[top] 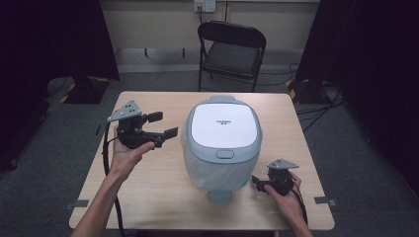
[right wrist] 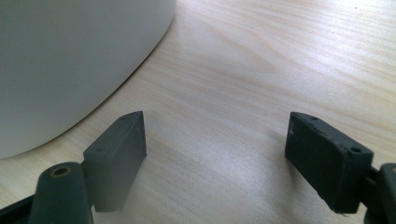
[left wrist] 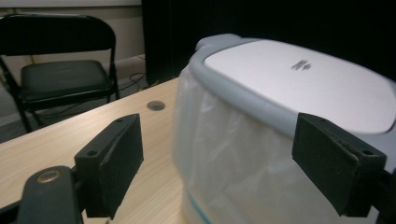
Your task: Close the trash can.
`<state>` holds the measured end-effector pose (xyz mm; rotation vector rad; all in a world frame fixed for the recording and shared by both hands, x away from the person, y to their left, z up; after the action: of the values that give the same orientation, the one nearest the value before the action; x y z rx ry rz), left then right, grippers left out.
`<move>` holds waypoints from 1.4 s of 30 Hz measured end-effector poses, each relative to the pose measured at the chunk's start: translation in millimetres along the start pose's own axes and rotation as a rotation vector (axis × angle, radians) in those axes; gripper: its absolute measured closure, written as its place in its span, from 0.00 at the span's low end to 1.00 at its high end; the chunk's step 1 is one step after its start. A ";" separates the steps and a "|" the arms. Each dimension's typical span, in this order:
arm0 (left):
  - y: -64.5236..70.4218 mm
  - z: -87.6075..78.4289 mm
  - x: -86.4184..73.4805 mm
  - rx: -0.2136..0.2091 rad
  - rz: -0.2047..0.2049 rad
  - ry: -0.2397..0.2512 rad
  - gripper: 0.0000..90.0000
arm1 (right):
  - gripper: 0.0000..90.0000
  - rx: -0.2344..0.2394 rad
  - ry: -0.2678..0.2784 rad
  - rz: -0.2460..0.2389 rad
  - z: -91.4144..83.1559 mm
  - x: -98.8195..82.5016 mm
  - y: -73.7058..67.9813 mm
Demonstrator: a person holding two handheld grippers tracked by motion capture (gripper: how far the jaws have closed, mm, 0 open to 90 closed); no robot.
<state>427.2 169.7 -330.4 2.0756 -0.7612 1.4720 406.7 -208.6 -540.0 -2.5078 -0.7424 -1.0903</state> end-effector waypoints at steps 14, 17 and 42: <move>-34.3 -22.7 -54.8 0.093 -0.016 -0.081 0.18 | 0.21 0.000 0.000 0.000 0.0 0.0 0.0; -40.4 -24.5 -68.3 0.133 -0.005 -0.107 0.18 | 0.21 0.000 0.000 0.000 0.0 0.0 0.0; -73.6 -23.2 -190.2 0.276 -0.044 -0.372 0.18 | 0.21 0.000 0.000 0.000 0.0 0.0 0.0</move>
<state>410.7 269.9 -508.7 2.6047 -0.6688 1.2377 406.7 -208.7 -540.0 -2.5082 -0.7423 -1.0903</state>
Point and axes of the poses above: each handheld gripper's, and its own axes: z roughly forward along the jaws, x roughly out of its top, y roughly to its right, the point moved 6 cm from there along z, roughly forward along the jaws, and after that the axes turned 7 degrees about x, right-handed, at the moved point
